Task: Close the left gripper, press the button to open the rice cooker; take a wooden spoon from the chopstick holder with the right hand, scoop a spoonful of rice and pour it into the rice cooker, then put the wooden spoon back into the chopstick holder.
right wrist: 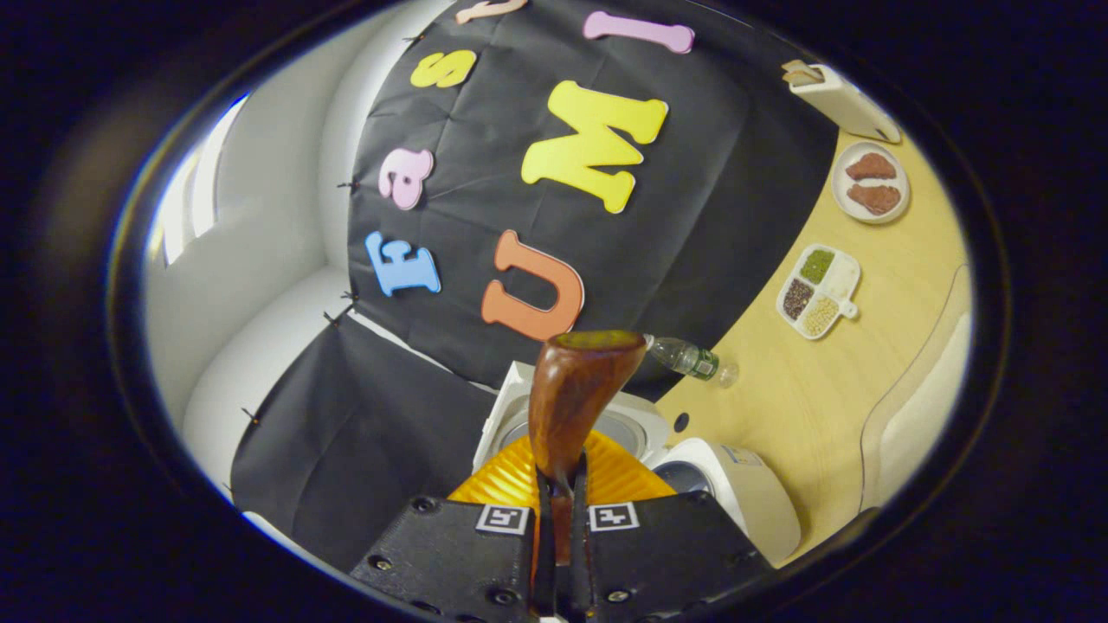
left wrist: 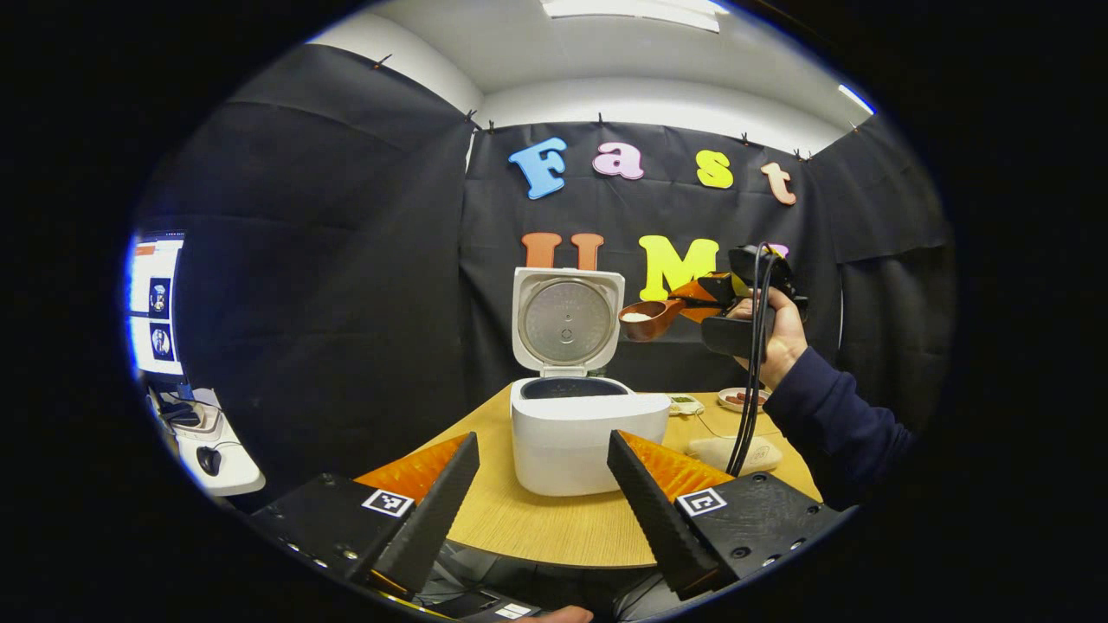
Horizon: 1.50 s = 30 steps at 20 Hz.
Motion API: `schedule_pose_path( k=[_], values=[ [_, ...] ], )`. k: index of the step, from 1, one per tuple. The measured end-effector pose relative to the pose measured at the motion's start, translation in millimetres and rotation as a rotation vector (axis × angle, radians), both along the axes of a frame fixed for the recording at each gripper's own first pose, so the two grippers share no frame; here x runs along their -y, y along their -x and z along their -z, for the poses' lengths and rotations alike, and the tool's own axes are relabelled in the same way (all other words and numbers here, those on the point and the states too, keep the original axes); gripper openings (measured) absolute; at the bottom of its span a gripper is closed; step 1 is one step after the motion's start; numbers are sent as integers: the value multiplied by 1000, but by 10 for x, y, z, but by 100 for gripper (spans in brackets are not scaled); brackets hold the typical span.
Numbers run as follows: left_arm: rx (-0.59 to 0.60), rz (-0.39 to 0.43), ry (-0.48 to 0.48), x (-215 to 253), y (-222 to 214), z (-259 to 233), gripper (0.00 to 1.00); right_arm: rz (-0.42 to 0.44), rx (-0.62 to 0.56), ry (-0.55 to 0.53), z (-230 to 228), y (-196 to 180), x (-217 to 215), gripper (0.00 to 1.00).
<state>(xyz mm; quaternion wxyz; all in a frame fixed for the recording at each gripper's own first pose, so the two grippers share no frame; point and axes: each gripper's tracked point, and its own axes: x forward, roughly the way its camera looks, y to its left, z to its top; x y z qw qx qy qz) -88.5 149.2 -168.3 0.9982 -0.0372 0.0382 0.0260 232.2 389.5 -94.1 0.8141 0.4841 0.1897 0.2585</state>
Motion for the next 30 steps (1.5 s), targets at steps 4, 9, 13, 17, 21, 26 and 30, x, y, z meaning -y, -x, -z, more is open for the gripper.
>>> schedule_pose_path(
  k=[4,9,13,17,21,26,30],
  values=[
    [-9,-12,15,-114,-98,33,95,-1,13,172,188,-231,-298,12],
    [-5,-19,5,-188,-134,60,95,-13,90,435,334,-372,-561,12],
    [3,-9,-10,-158,-126,48,95,-52,163,603,379,-363,-721,12],
    [5,-1,-7,-122,-123,31,95,-71,237,708,384,-358,-833,12],
    [10,3,-4,-103,-127,18,95,-99,327,832,422,-291,-975,12],
    [10,6,-6,-117,-112,20,95,-117,438,951,433,-180,-1144,12],
    [15,8,0,-110,-66,3,95,-130,508,1056,422,-97,-1265,12]
  ],
)
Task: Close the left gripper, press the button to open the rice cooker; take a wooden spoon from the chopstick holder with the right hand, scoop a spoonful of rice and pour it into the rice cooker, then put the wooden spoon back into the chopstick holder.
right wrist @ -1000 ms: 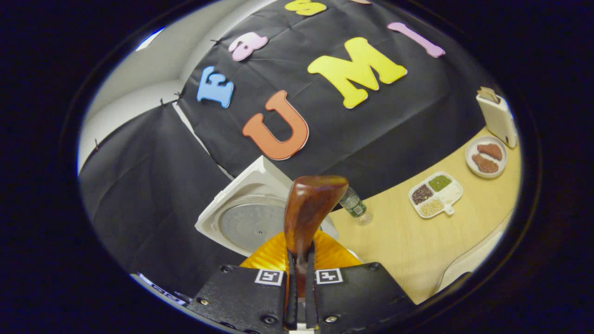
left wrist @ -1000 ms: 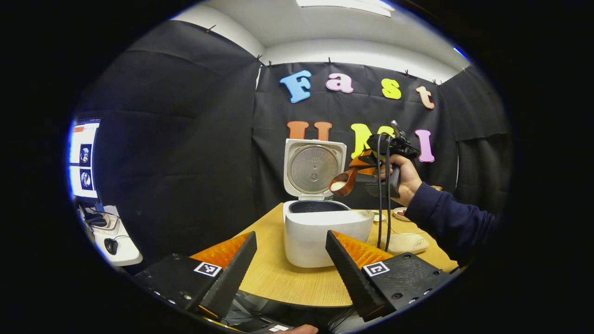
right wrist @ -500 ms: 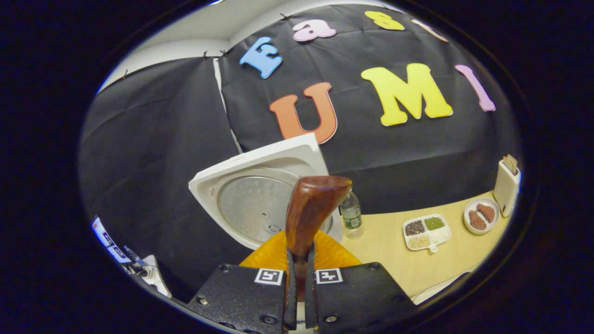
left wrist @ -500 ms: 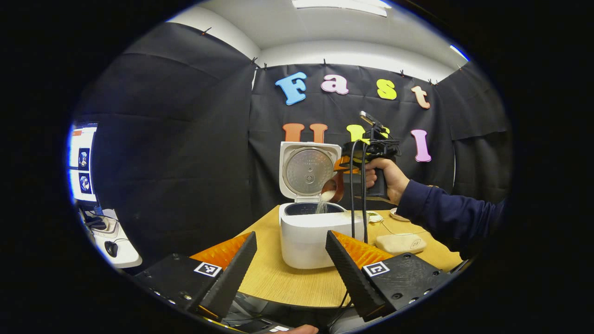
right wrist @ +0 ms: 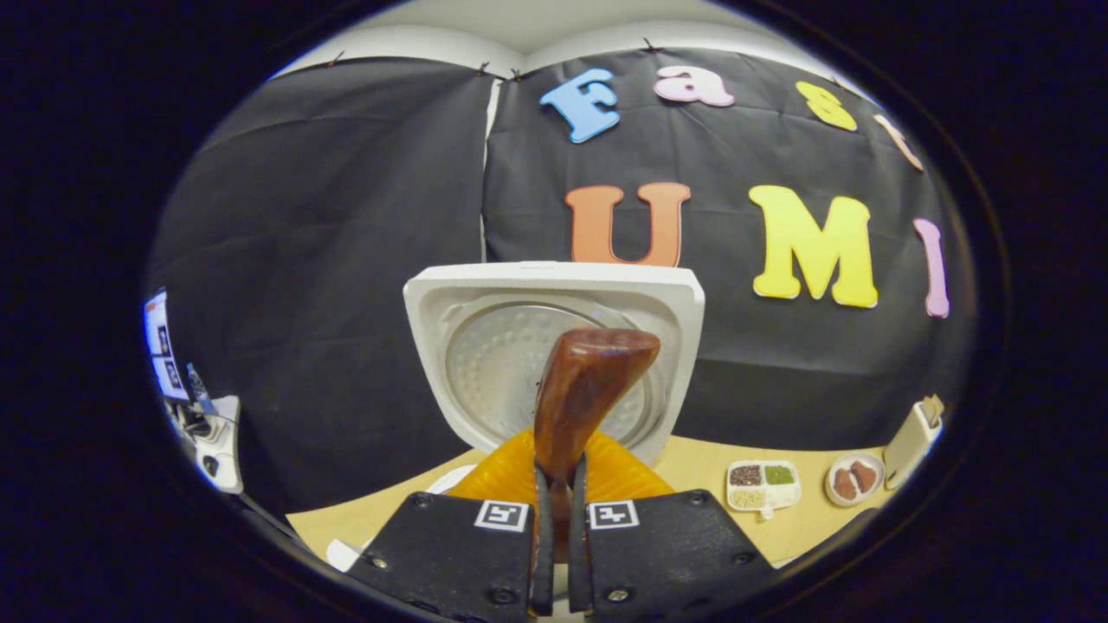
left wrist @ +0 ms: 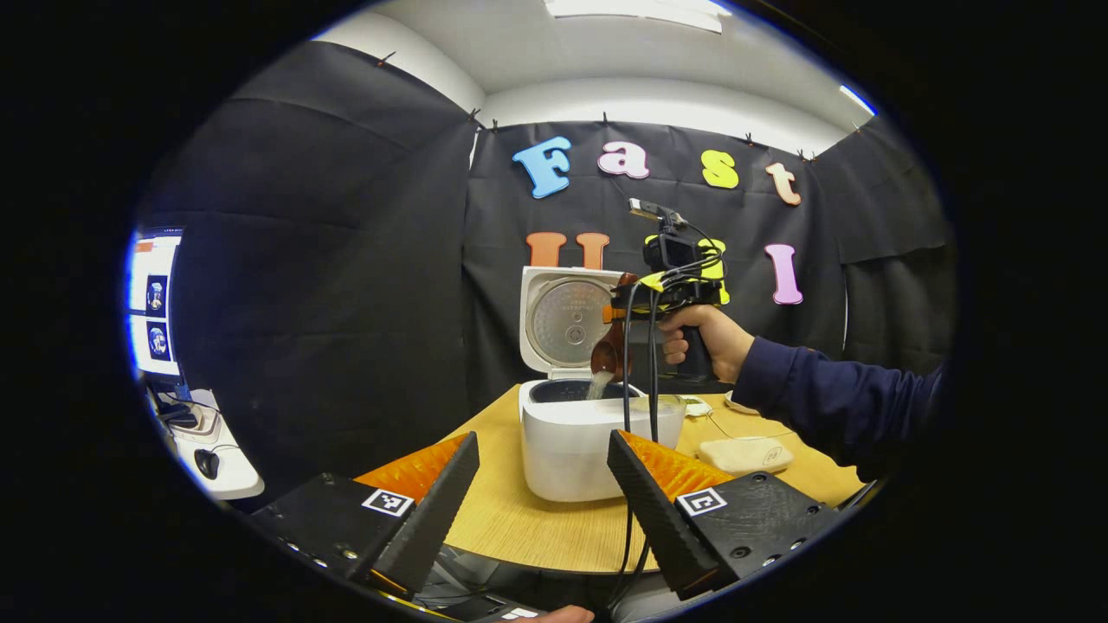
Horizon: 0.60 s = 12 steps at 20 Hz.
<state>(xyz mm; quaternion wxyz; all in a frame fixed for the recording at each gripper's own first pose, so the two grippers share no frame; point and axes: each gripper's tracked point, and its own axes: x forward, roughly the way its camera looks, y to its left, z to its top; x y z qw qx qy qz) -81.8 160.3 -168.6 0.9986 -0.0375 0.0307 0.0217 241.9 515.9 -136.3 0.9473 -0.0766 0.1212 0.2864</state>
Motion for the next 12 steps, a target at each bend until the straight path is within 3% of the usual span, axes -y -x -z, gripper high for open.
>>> schedule_pose_path(
  k=[7,12],
  values=[
    [7,19,13,59,64,-30,95,-21,135,223,118,141,-70,12],
    [7,2,20,67,100,-75,95,-18,166,203,49,201,-38,13]
  ],
)
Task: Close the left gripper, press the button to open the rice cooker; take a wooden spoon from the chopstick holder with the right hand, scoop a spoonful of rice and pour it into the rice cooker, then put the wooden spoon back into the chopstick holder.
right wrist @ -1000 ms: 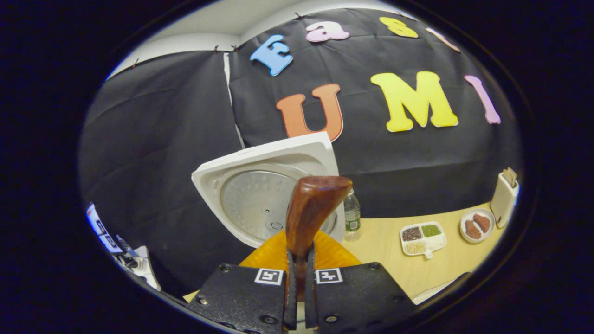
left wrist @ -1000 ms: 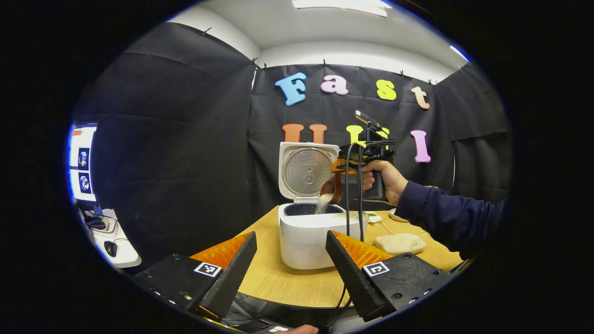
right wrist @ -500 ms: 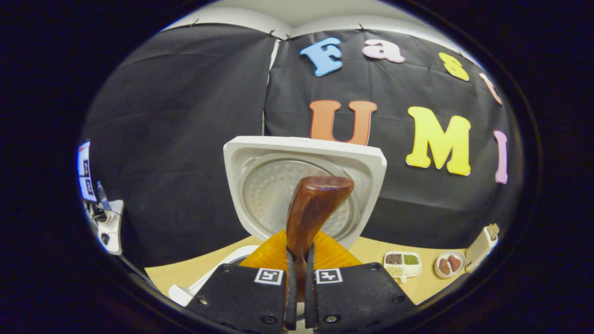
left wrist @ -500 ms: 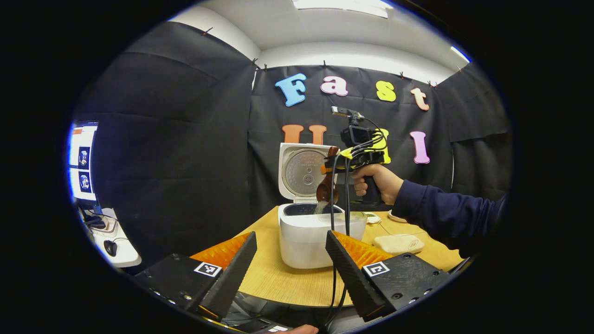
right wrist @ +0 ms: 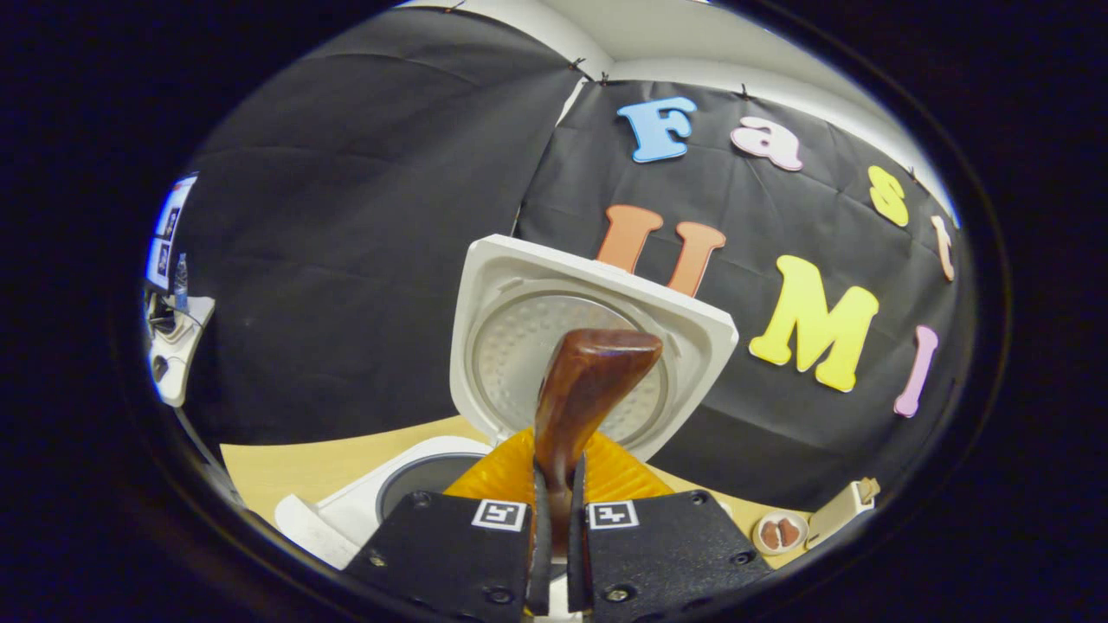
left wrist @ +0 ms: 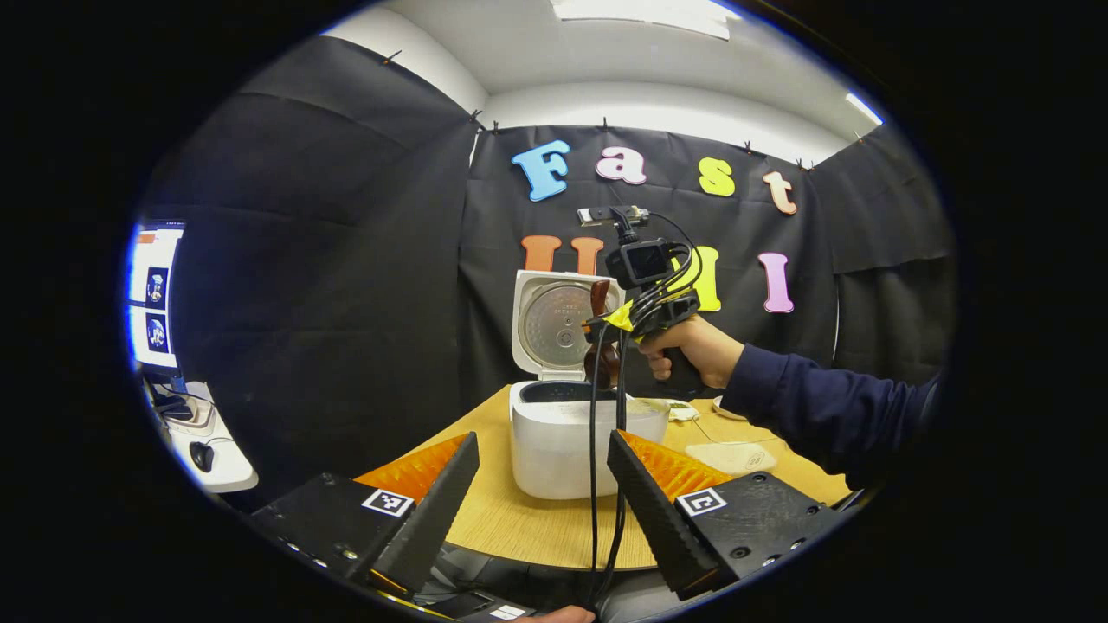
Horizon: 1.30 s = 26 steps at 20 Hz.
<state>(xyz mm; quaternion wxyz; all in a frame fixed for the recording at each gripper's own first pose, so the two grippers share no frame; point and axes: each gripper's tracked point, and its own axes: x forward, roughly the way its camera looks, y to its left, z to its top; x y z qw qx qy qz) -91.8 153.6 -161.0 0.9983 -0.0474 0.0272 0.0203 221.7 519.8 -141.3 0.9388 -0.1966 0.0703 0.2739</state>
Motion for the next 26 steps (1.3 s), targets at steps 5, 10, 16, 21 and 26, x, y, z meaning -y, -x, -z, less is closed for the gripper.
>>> schedule_pose_path(
  k=[5,10,16,21,26],
  values=[
    [5,-8,-13,134,44,-78,94,5,19,-51,-227,190,406,13],
    [9,-13,-27,300,-11,-176,94,38,36,-122,-468,284,991,13],
    [18,-9,-5,479,-160,-259,94,105,28,-209,-730,461,1909,13],
    [25,1,-4,655,-342,-297,94,158,17,-275,-919,599,2717,13],
    [25,21,-9,867,-534,-290,94,251,53,-312,-1021,607,3562,14]
  ],
)
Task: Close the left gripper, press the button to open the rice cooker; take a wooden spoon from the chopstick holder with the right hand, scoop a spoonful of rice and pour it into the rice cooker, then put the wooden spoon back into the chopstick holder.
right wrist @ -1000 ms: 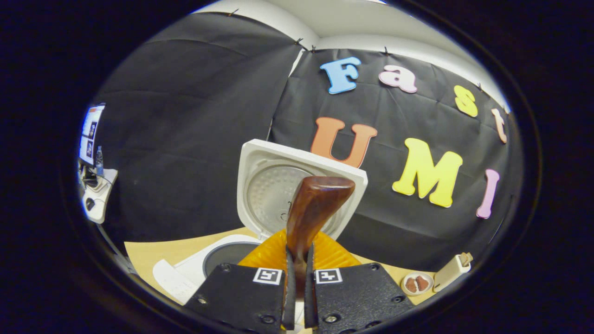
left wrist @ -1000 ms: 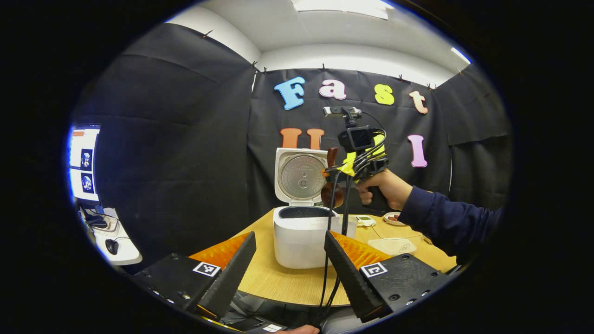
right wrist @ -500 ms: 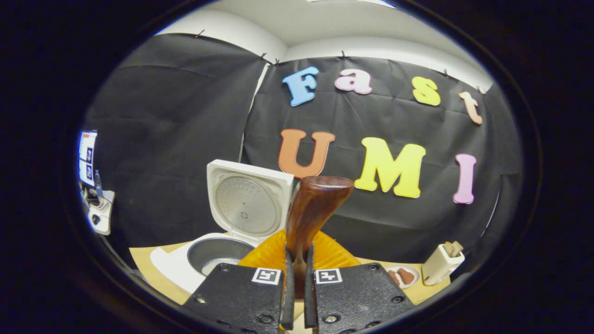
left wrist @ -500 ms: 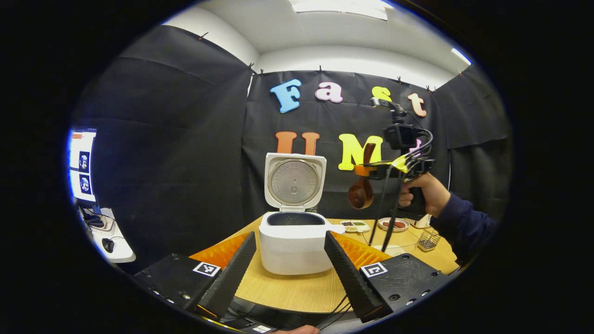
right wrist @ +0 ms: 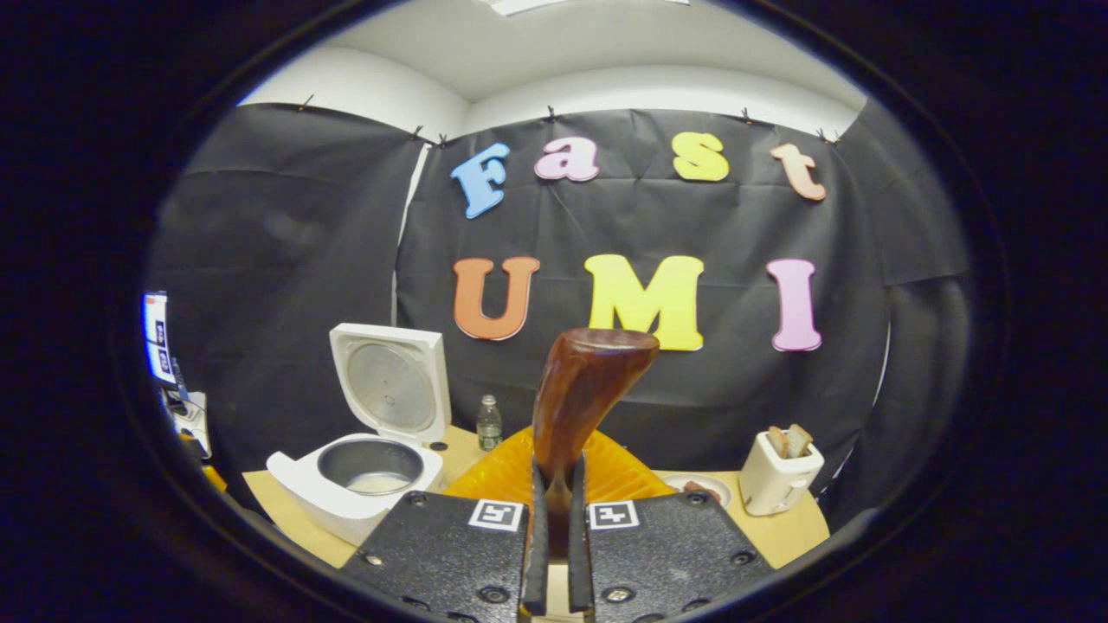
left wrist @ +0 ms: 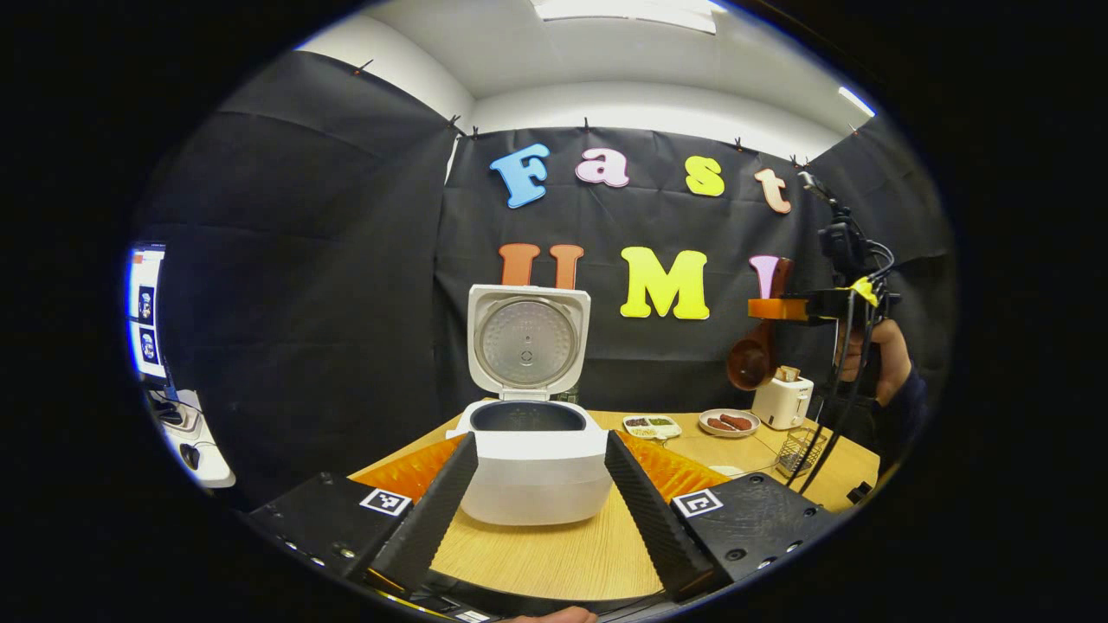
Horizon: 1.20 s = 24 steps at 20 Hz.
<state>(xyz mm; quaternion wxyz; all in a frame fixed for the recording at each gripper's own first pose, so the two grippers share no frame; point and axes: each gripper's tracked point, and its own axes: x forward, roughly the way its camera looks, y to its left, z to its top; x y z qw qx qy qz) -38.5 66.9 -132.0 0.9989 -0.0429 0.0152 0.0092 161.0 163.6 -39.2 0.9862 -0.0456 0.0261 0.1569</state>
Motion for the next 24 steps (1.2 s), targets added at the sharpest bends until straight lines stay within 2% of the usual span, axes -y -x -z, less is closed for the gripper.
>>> schedule_pose_path(
  k=[8,15,19,24],
  values=[
    [17,54,7,358,-241,-48,94,181,1,-8,122,-83,1158,14],
    [9,82,-13,574,-330,-58,94,310,-71,-10,612,-348,1926,15],
    [4,82,-24,610,-378,-44,94,353,-151,-33,1060,-520,2253,16],
    [1,77,-34,657,-422,-84,94,378,-252,-93,1615,-648,2406,16]
  ],
)
